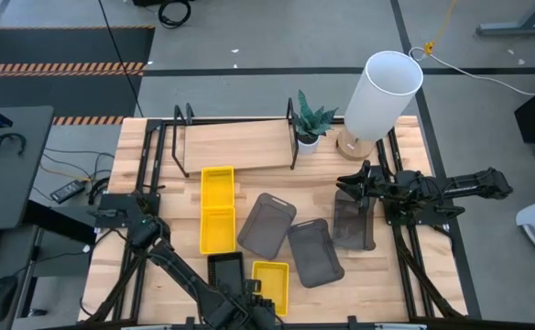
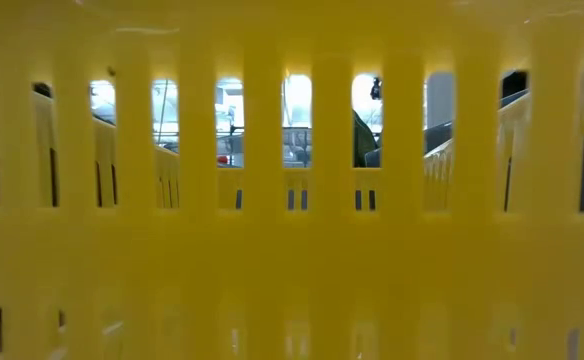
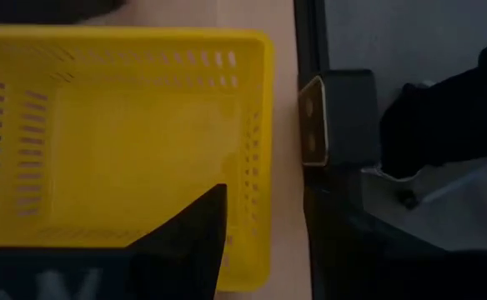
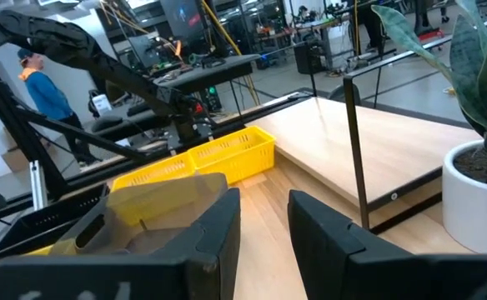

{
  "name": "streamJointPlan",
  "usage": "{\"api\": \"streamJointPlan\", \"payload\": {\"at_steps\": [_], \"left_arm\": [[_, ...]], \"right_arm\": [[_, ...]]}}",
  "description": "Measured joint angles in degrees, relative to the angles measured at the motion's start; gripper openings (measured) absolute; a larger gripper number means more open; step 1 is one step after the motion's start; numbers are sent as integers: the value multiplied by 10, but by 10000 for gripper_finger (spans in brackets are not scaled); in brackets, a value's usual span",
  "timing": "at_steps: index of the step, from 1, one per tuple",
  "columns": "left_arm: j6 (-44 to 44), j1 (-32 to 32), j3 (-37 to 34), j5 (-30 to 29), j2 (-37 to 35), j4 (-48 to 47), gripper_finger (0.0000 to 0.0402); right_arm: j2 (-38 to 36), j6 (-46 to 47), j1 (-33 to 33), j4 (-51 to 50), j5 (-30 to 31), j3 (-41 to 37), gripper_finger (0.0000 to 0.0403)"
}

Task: Stack baskets on shelf by color
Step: Stack the bottom yellow basket on top of the middle yellow basket

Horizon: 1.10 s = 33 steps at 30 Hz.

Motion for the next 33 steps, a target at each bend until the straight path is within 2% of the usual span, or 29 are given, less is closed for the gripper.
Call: {"api": "streamJointPlan", "payload": {"at_steps": [14, 33], "left_arm": [[8, 0, -1, 3, 19, 2, 156], [18, 1, 0, -7, 28, -9, 118]], "right_arm": [[0, 0, 0, 5, 0, 0, 109], [2, 0, 0, 12, 0, 0, 109]]}}
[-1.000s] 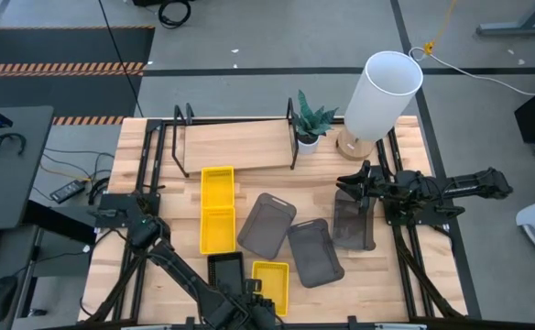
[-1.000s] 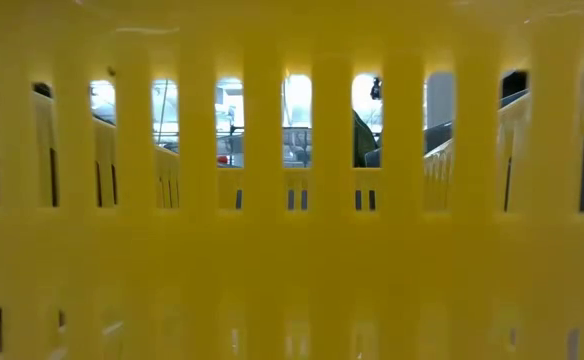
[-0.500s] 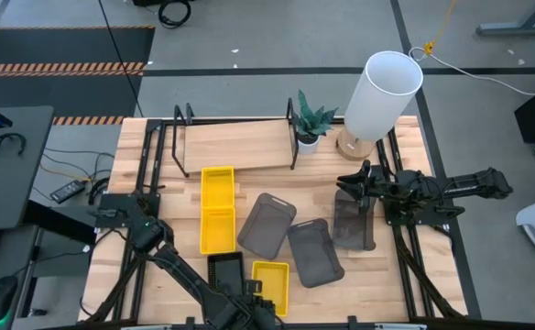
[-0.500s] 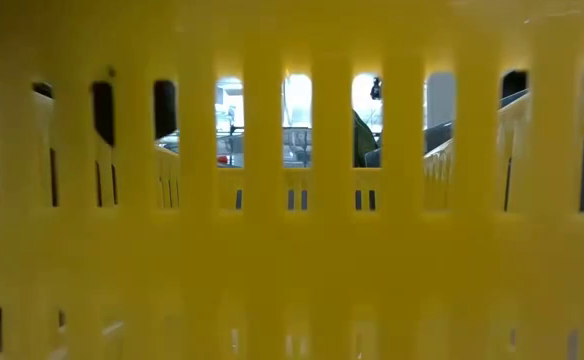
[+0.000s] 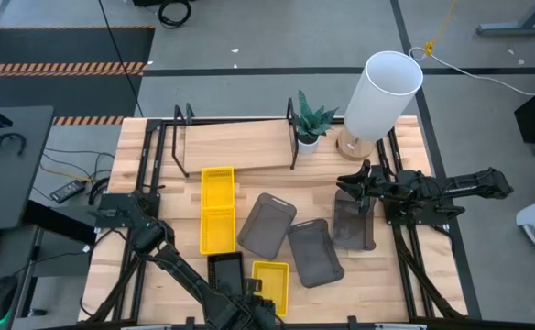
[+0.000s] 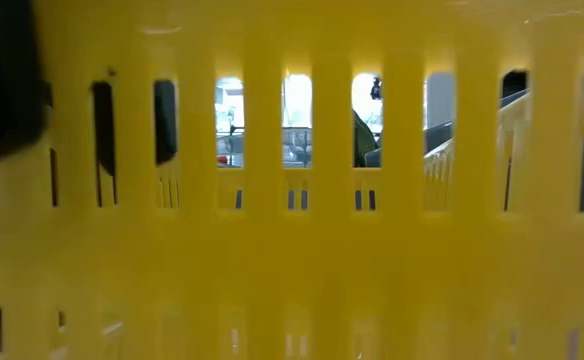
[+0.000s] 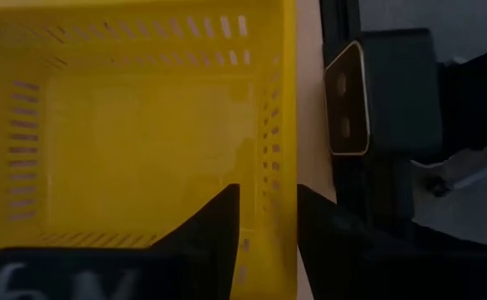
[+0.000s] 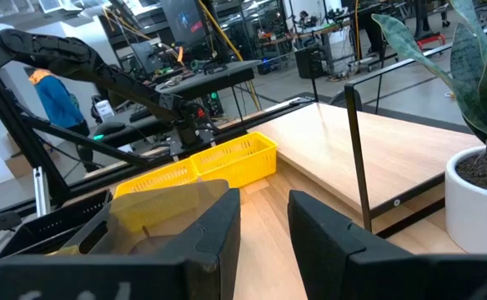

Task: Stack baskets on shelf by color
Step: Stack the bottom yellow basket on top of the middle yellow basket

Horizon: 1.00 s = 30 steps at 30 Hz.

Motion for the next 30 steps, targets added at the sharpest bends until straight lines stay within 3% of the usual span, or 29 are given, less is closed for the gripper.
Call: {"api": "streamJointPlan", "payload": {"at_steps": [21, 30], "left_arm": [[20, 3, 0, -4, 14, -14, 114], [21, 3, 0, 9, 14, -13, 31]], "right_arm": [[0, 0, 0, 0, 0, 0, 109], [0, 0, 0, 0, 0, 0, 109]]}}
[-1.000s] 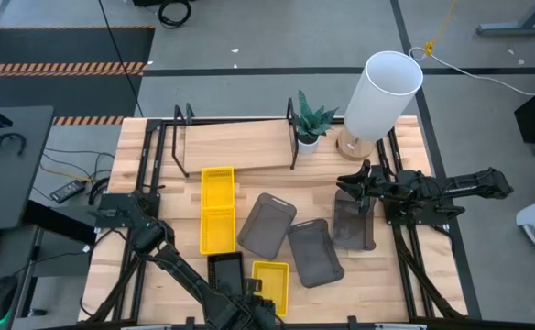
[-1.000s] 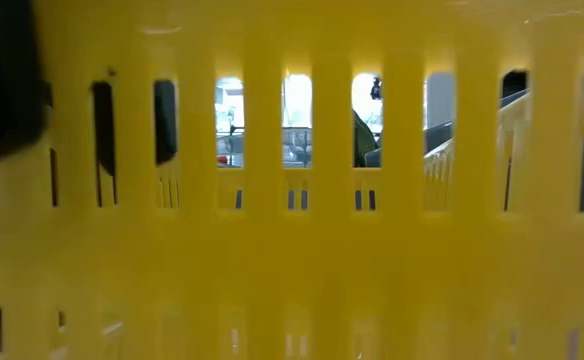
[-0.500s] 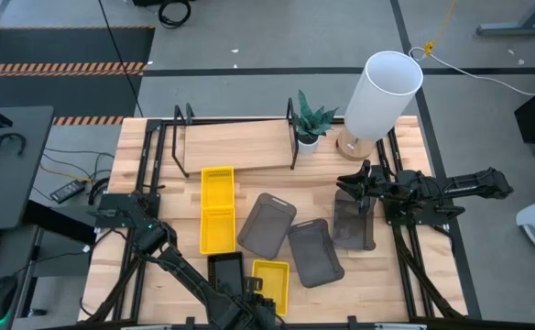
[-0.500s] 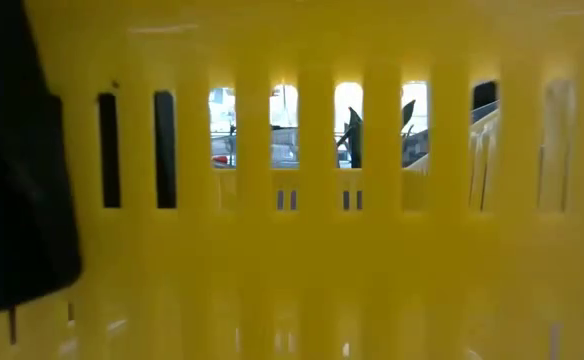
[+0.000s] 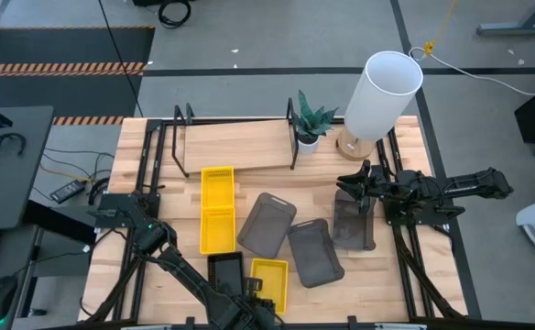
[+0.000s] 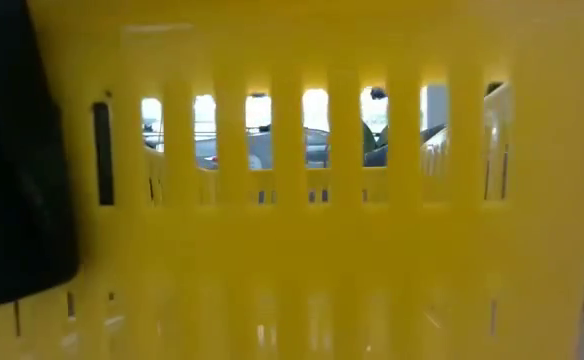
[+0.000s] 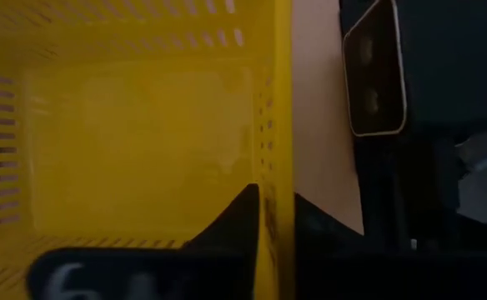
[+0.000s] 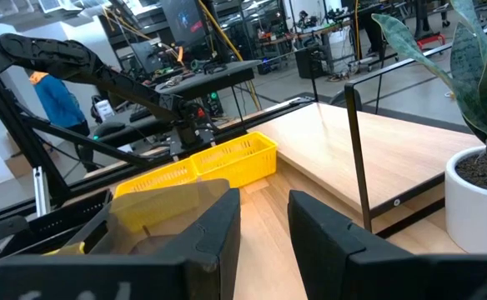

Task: Stack baskets on shelf by color
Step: Stack the bottom yellow basket on top of the middle yellow basket

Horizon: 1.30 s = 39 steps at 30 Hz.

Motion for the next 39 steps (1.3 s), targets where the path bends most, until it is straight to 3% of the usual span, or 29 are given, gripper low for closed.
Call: {"api": "streamJointPlan", "payload": {"at_steps": [3, 17, 39], "left_arm": [[0, 0, 0, -1, 0, -2, 8], [-2, 0, 10, -5, -2, -23, 3], [-12, -2, 116, -43, -2, -138, 2]], "right_arm": [[0, 0, 0, 0, 0, 0, 109], [0, 0, 0, 0, 0, 0, 109], [0, 0, 0, 0, 0, 0, 109]]}}
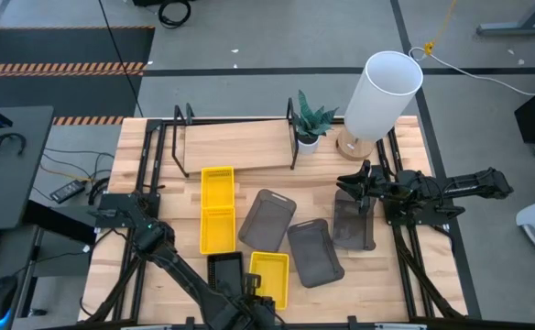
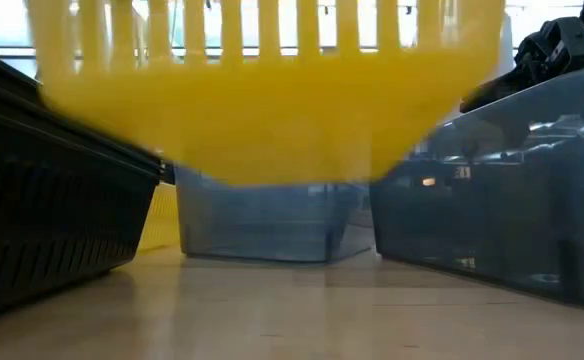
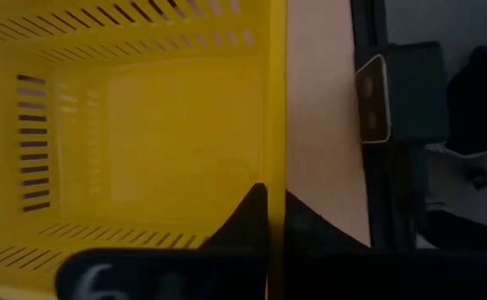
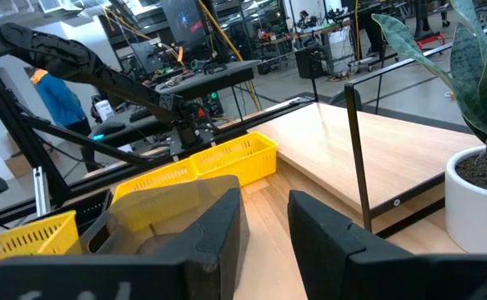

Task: Stack baskets on shelf by color
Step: Stack the bottom yellow basket on top of the middle yellow basket

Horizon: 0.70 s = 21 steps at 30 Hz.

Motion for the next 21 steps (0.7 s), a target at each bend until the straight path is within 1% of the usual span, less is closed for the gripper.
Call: {"api": "streamJointPlan", "payload": {"at_steps": [13, 21], "left_arm": [[-18, 0, 48, -3, -1, -81, 2], [-33, 0, 50, -3, -22, -109, 2]], "right_arm": [[0, 0, 0, 0, 0, 0, 109], [0, 0, 0, 0, 0, 0, 109]]}}
